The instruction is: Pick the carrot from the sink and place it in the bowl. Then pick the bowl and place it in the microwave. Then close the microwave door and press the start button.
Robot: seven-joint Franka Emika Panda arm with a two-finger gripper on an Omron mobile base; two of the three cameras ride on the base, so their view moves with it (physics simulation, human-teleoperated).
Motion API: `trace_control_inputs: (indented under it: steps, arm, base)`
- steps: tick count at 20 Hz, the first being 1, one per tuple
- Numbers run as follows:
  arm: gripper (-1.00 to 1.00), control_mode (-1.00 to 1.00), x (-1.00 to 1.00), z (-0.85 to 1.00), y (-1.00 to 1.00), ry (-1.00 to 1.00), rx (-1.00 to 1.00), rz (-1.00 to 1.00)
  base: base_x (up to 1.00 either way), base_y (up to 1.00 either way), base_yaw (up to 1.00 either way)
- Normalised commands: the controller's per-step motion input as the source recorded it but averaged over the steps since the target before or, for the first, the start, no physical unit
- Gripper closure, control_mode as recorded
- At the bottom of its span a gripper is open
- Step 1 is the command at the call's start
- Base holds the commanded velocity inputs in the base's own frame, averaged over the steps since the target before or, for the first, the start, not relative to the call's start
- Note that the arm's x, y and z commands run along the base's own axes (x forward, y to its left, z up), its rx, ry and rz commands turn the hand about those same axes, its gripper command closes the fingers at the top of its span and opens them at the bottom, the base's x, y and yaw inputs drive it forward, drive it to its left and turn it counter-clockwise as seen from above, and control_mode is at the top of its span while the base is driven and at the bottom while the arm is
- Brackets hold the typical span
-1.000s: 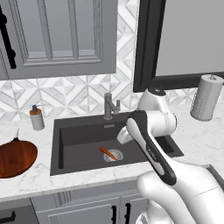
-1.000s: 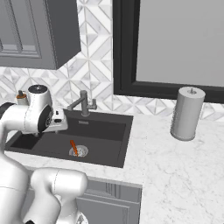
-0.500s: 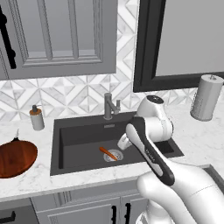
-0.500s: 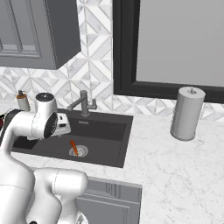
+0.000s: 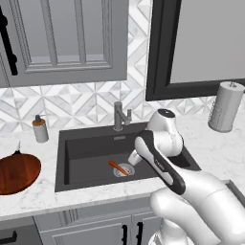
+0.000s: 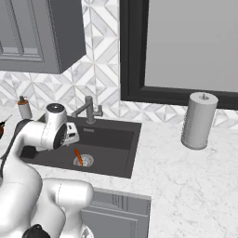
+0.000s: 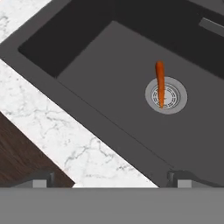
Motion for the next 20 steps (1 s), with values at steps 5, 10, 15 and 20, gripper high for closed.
trace_control_inputs:
  steps: [5, 10, 15, 20]
  arm:
    - [-1.0, -1.0, 0.39, -0.31, -0.07, -0.01, 0.0, 0.01]
    - [-1.0, -1.0, 0.34, -0.36, -0.01, -0.04, 0.0, 0.0]
    - [-1.0, -1.0, 0.37, -0.32, 0.07, 0.0, 0.0, 0.0]
    - [-1.0, -1.0, 0.32, -0.24, 0.37, 0.0, -0.01, -0.04]
  base:
    - [0.0, 0.0, 0.0]
    - [0.0, 0.0, 0.0]
    - [0.0, 0.0, 0.0]
    - [0.0, 0.0, 0.0]
